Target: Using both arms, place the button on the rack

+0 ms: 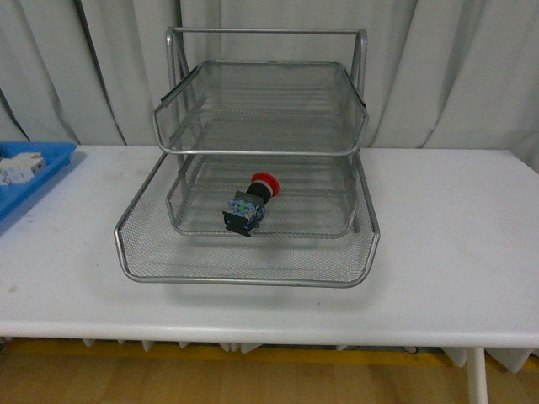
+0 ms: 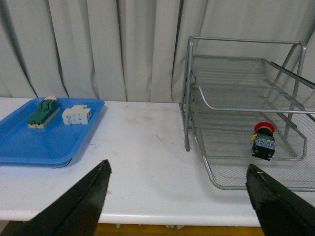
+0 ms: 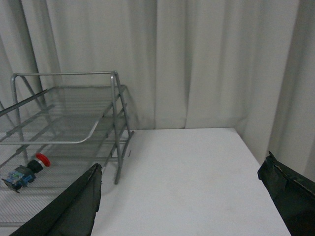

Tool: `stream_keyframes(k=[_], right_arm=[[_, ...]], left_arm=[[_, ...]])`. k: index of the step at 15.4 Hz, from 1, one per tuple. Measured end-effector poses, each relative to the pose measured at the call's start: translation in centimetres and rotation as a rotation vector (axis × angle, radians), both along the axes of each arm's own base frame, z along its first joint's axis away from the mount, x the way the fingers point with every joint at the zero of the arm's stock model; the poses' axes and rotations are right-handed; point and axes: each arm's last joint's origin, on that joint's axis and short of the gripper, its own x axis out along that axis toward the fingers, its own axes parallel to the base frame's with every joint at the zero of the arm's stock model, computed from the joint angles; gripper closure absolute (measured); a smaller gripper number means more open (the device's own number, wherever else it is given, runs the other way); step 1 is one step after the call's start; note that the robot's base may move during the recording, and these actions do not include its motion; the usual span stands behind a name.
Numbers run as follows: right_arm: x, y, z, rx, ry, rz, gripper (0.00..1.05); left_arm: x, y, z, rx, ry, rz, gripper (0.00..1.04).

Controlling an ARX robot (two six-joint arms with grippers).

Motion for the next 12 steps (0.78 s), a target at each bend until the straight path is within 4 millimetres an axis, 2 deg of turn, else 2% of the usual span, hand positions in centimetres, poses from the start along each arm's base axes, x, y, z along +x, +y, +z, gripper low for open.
stream_keyframes(k=[1, 3, 4, 5, 6, 7, 8, 9, 10, 11, 12], right_arm=[[2.0, 0.6, 1.2, 0.022, -0.009, 0.047, 0.06], [7.6, 2.7, 5.3, 0.084, -0.067, 0.127, 0.06], [10.8, 4.0, 6.0, 0.111, -0.006, 0.169, 0.06], [14.2, 6.1, 5.2, 0.117, 0.126, 0.203, 0.06], [17.9, 9.6, 2.7, 0.099, 0.342, 0.272, 0.06], [19.9, 12.5, 1.6, 0.079, 0.469, 0.327, 0.06], [20.8, 15.1, 1.4, 0.059, 0.547, 0.379, 0.21], [19.8, 17.6, -0.4, 0.032, 0.702, 0.451, 0.58], [19.2, 18.4, -1.3, 0.043, 0.782, 0.498, 0.90], [18.9, 18.6, -1.9, 0.036, 0.804, 0.509, 1.01], [18.7, 18.6, -2.4, 0.035, 0.820, 0.509, 1.03]], left_arm=[[0.0, 0.0, 0.0, 0.000, 0.000, 0.000, 0.08], [0.0, 0.0, 0.0, 0.000, 0.000, 0.000, 0.07], [0.0, 0.0, 0.0, 0.000, 0.000, 0.000, 0.07], [0.0, 0.0, 0.0, 0.001, 0.000, 0.000, 0.07], [0.0, 0.0, 0.0, 0.001, 0.000, 0.000, 0.07], [0.0, 0.0, 0.0, 0.001, 0.000, 0.000, 0.07], [0.0, 0.0, 0.0, 0.001, 0.000, 0.000, 0.07], [0.0, 0.0, 0.0, 0.001, 0.000, 0.000, 0.07], [0.0, 0.0, 0.0, 0.000, 0.000, 0.000, 0.07], [0.0, 0.0, 0.0, 0.001, 0.000, 0.000, 0.07], [0.0, 0.0, 0.0, 0.000, 0.000, 0.000, 0.07]])
